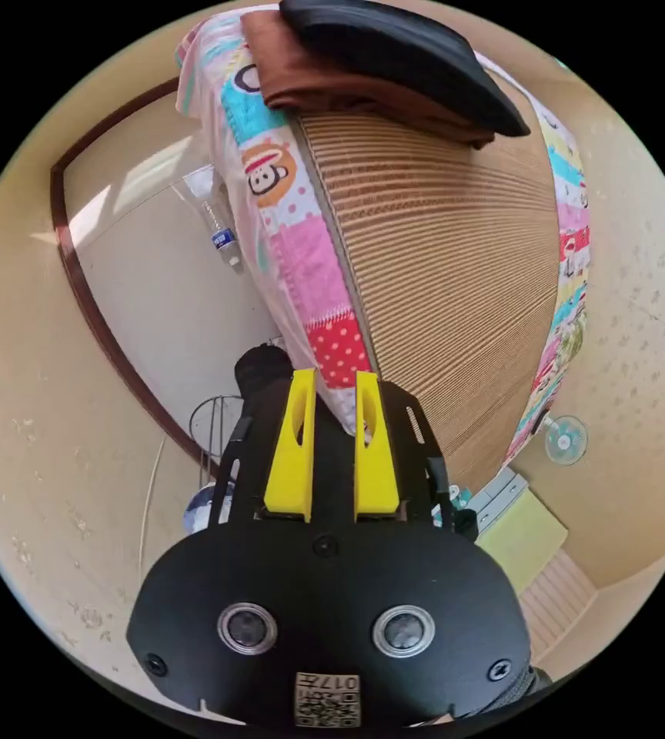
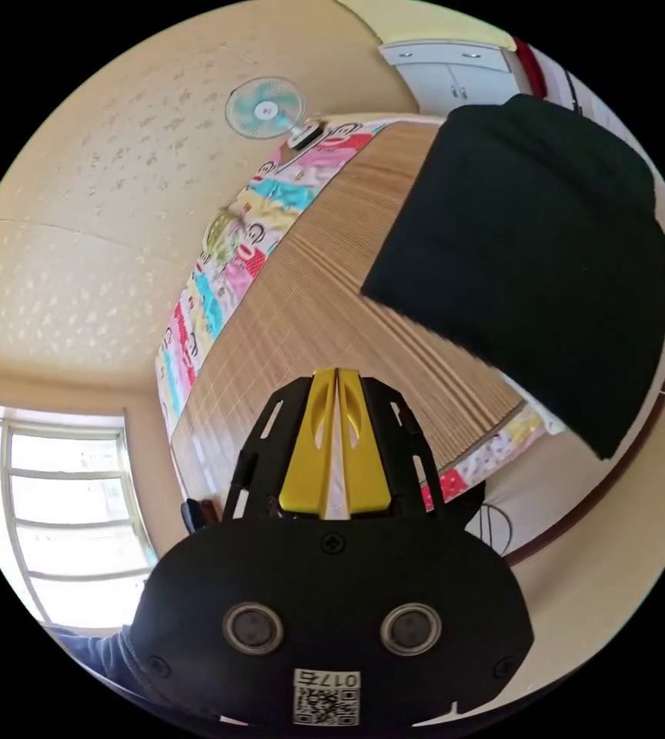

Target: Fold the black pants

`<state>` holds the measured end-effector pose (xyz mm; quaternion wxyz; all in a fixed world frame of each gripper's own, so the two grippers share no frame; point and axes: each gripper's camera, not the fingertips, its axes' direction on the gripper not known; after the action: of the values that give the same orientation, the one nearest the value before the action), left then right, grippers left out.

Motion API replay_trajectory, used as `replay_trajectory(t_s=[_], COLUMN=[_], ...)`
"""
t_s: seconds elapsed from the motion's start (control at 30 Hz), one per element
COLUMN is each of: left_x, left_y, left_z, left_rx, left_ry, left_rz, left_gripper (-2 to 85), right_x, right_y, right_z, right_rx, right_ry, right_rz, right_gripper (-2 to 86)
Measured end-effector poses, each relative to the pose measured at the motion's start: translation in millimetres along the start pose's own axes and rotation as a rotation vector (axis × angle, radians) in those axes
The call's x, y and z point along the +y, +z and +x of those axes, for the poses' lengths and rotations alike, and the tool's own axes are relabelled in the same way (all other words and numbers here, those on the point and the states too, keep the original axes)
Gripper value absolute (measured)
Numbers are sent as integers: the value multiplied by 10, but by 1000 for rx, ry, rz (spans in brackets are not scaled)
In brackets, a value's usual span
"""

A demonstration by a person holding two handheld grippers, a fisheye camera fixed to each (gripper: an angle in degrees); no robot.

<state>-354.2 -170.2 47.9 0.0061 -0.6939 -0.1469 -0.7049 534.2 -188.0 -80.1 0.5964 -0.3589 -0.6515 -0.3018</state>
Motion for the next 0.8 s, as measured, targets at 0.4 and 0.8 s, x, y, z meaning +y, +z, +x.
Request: replay_trajectory(t_s=[0.4, 0.8], left_x=[-1496, -1104], left_y=[-1628, -2249], left_z=[-304, 1171], left_rx=[360, 769], left_ry=[-233, 461], left_rz=[348, 357], left_gripper=[163, 41], right_x=[584, 681], right_y=[578, 130], right_z=[-375, 791], right_rx=[-286, -537], right_ry=[-81, 42], right_rz=[-233, -45], right_gripper=[3, 3])
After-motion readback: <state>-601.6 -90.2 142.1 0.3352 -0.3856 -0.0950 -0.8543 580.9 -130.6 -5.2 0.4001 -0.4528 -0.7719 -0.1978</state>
